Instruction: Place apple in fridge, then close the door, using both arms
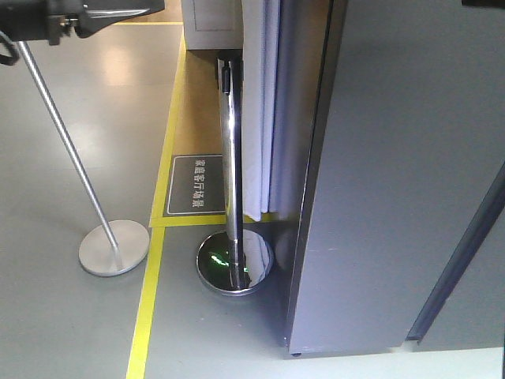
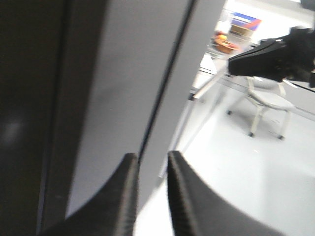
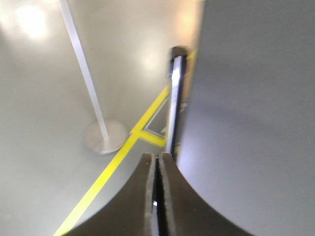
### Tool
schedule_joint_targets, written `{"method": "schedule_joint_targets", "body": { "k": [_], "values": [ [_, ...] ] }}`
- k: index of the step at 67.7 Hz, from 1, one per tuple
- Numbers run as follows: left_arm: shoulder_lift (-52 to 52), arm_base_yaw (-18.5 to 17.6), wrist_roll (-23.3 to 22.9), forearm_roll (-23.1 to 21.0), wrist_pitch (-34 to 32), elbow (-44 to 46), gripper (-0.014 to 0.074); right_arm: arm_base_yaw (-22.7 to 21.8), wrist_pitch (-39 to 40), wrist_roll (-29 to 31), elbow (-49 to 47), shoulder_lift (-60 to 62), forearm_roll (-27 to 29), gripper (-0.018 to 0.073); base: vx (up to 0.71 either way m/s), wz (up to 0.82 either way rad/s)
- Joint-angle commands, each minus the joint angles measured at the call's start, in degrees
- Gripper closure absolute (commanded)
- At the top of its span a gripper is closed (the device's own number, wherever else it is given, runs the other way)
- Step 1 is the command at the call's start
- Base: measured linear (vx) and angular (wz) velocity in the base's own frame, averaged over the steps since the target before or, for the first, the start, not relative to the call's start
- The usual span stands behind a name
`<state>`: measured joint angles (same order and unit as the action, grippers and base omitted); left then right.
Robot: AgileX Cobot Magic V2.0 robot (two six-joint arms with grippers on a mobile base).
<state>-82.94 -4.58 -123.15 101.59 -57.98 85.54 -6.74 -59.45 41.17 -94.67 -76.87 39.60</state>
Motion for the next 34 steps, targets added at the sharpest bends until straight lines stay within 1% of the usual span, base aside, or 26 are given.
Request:
{"method": "schedule_joint_targets", "body": {
  "k": [1,10,13,21,29,34],
  "values": [
    [3.98,0.07,-0.09,2.06,-4.61,1.60,0.0605,0.01,2.71,3.49,3.32,5.34,4.84,0.0568,0.00,0.00],
    [6.62,0.07,-0.09,2.06,-12.34,1.32,0.0605,0.01,5.21,10.88,15.17,13.59,10.79,0.0564,0.00,0.00],
    [7.77,0.07,-0.09,2.06,-14.46,0.51,0.0605,0.01,5.37,13.21,20.59,16.44,12.41,0.0565,0.00,0.00],
    [11.56,0.07,-0.09,2.06,-19.03,-4.17,0.0605,0.01,6.86,16.96,32.58,23.74,14.60,0.0565,0.00,0.00],
    [17.01,0.07,-0.09,2.11,-19.29,-13.30,0.0605,0.01,9.82,18.89,44.03,31.12,14.74,0.0565,0.00,0.00],
    [21.17,0.07,0.86,2.11,-16.65,-21.00,0.0605,0.01,12.45,19.03,50.11,35.70,14.45,0.0565,0.00,0.00]
  ]
}}
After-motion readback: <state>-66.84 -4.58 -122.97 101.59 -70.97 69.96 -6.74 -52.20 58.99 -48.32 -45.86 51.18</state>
